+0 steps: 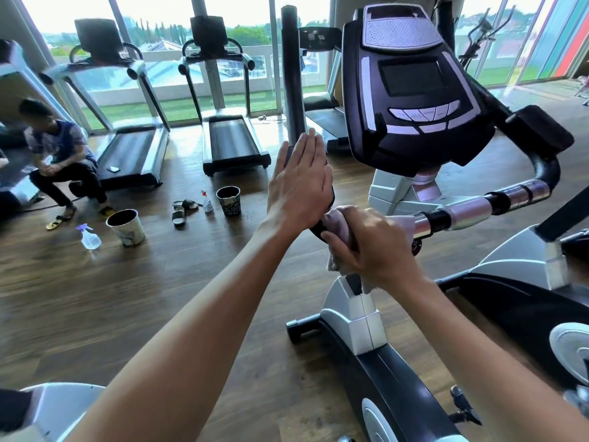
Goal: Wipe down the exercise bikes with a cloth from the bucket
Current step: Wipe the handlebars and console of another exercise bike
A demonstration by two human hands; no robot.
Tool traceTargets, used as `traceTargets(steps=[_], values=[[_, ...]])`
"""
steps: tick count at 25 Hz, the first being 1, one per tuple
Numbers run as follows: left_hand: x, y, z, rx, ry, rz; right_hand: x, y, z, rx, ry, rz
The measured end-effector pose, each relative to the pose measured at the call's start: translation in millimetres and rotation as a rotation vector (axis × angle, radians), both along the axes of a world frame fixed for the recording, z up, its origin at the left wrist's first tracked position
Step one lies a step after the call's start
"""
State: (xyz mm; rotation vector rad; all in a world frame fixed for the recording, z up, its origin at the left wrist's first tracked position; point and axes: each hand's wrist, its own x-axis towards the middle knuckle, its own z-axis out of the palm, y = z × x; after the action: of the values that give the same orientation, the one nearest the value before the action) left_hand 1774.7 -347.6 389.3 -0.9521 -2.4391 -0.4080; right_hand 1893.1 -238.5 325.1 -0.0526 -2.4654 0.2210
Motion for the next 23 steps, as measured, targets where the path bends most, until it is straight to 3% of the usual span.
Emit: traceTargets(steps=[2,6,8,11,17,23], values=[[3.9,-8.7,-3.9,0.026,-0.003,-0.061,8.1,1.0,-19.3,-0.018,0.120,0.098],[20.0,-45.2,-21.6,0.261,-0.098,-0.299,14.0,-12.0,-11.6,-0.438,0.236,0.215],[19.6,-75.6,-33.4,0.454,-0.049,-0.365,17.1,-33.3,-9.3,-0.480,0.263,0.271],[5.0,-123.1,-52.6,0.577,0.035,-0.272,5.9,-71.0,-21.5,-0.435,0.211,0.405],[-85.4,-193.0,-78.4,0.395,-0.194,-0.016,-114.2,-129.2,-49.1,-0.458,0.050,0.512],[-246.6,-213.1,-81.8,0.255,-0.325,0.074,-277.0,-149.5,-48.6,-0.509,0.073,0.464]])
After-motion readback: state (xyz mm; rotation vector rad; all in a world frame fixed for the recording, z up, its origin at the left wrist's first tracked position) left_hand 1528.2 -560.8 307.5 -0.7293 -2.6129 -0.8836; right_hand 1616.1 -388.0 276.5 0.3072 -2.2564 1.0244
